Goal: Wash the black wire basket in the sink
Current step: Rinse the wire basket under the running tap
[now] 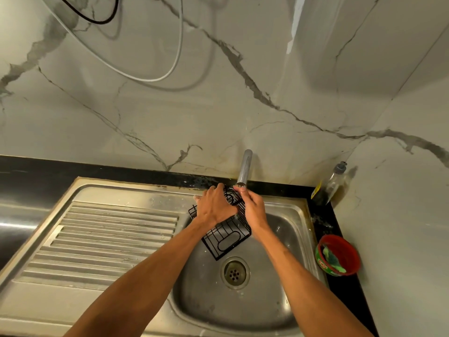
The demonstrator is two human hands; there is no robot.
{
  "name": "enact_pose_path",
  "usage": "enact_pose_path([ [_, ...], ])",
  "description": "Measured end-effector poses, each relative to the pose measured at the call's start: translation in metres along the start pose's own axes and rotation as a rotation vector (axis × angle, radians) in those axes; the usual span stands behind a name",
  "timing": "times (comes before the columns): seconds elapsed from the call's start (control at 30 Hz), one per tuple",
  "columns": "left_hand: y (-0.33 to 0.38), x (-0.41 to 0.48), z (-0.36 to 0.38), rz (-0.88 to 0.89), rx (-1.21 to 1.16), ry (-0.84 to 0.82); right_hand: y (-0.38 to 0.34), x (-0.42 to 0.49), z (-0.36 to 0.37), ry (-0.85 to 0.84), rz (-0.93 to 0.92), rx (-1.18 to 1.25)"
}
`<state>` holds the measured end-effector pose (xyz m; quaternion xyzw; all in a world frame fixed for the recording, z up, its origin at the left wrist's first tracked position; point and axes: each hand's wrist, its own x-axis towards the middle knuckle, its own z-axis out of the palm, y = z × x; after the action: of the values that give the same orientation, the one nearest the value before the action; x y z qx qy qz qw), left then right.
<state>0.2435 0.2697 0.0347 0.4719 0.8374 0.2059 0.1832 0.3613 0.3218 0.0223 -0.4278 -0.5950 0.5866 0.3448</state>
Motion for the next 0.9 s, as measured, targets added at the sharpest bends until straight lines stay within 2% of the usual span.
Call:
enact_pose_path([
  [0.07,-0.006,0.002,-0.003,-0.025,-0.084,0.009,0.007,-0.004,-0.004,0.008,0.003,0.07],
  [0.1,-0.009,0.002,-0.004,-0.029,-0.097,0.013,0.012,-0.005,-0.007,0.079,0.049,0.097],
  [0.17,-0.01,-0.001,-0.003,0.011,-0.069,0.008,0.021,-0.005,-0.015,0.241,0.229,0.126],
  [0.2,-0.009,-0.004,-0.002,0.048,-0.029,0.004,0.024,-0.001,-0.019,0.262,0.348,0.154],
  [0.3,-0.011,-0.018,0.0,0.169,0.119,-0.036,0.029,0.005,-0.032,0.103,0.611,0.186],
  [0.47,-0.015,-0.044,0.016,0.406,0.376,-0.037,0.022,0.001,-0.04,-0.124,0.846,0.195],
  [0.6,-0.019,-0.059,0.035,0.605,0.46,-0.004,0.027,0.003,-0.038,-0.153,0.944,0.168],
  [0.73,-0.021,-0.07,0.043,0.76,0.526,-0.053,0.034,-0.006,-0.04,-0.176,1.063,0.074],
  [0.8,-0.023,-0.071,0.041,0.827,0.499,-0.118,0.039,-0.013,-0.042,-0.197,1.099,0.073],
  [0.9,-0.02,-0.07,0.024,0.825,0.349,-0.286,0.056,-0.019,-0.052,-0.175,1.072,0.029],
])
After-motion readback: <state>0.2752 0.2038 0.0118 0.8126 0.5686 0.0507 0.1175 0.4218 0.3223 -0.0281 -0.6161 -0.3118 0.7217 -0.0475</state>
